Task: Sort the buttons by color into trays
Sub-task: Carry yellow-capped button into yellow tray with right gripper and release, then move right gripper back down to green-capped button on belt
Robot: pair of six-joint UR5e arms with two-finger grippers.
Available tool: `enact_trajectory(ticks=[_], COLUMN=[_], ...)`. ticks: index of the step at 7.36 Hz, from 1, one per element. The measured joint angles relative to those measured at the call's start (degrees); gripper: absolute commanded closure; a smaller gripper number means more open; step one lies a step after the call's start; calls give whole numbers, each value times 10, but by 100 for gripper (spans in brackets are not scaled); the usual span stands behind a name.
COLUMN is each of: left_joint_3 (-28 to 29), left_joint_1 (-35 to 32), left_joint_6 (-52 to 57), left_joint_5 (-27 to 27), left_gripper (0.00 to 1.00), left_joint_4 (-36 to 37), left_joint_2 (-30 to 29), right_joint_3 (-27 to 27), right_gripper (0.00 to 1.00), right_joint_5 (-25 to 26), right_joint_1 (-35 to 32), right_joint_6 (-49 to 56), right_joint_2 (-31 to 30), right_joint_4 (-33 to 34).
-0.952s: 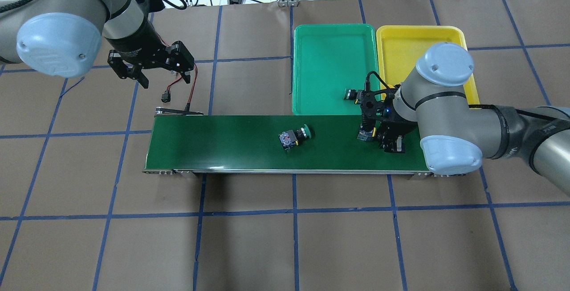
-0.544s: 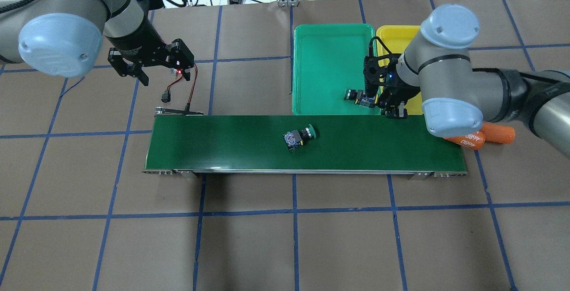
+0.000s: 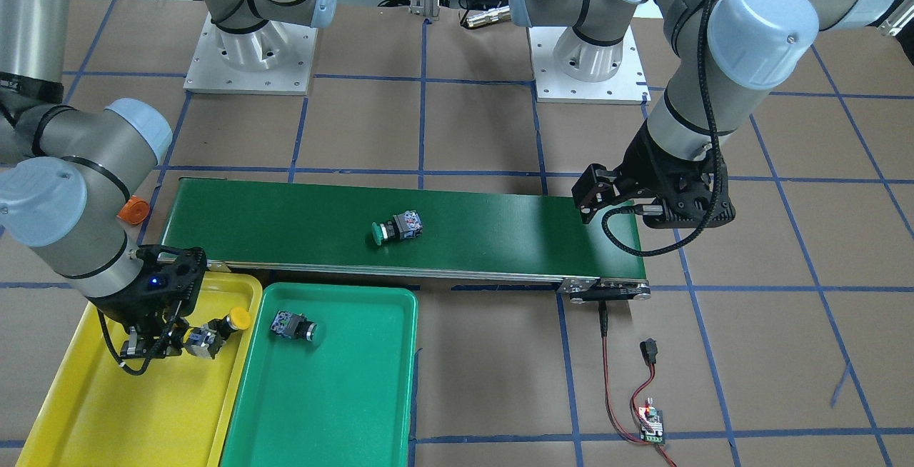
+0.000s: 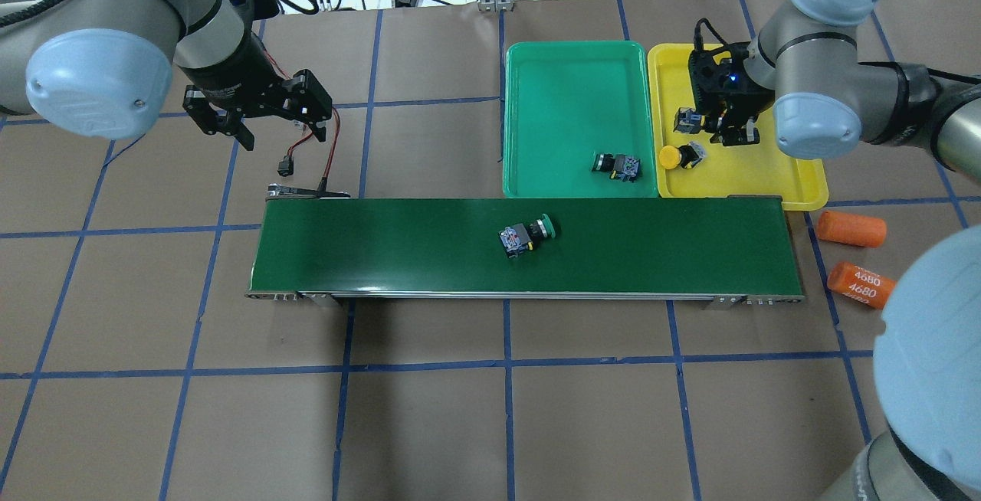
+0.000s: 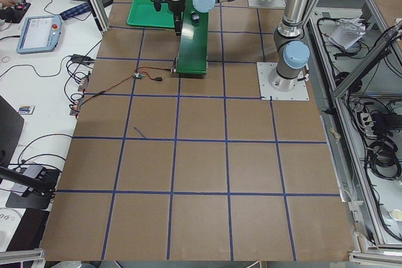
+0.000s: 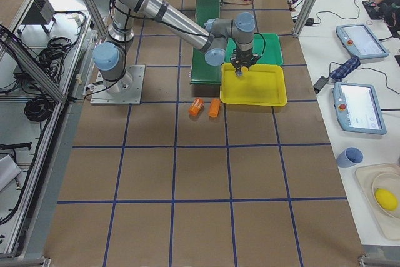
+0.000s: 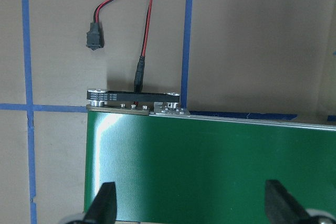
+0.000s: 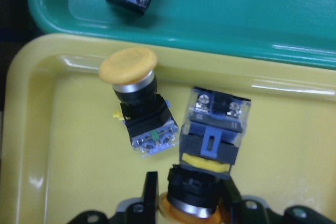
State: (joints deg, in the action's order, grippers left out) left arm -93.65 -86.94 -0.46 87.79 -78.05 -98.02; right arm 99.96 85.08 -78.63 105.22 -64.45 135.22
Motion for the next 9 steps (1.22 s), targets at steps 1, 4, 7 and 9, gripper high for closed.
enact_trajectory(ticks=[1,4,7,9], left_joint_3=[0,-1,1,5], left_joint_1=[0,0,1,3], left_joint_6=[0,3,4,4], left_joint_5=[0,1,3,4], left_gripper=[0,0,0,0], left_joint_4=[0,0,-2,-7], left_joint_2=[0,0,1,3], right_joint_3=[1,3,28,48], right_gripper=[0,0,0,0], right_joint_5=[3,4,10,11], right_joint_1=[2,-46,-122,-141], right_joint_6=[17,24,-19,-31], right_joint_2=[3,-39,-102,-113], right_joint_4=[7,-51,-127,-128])
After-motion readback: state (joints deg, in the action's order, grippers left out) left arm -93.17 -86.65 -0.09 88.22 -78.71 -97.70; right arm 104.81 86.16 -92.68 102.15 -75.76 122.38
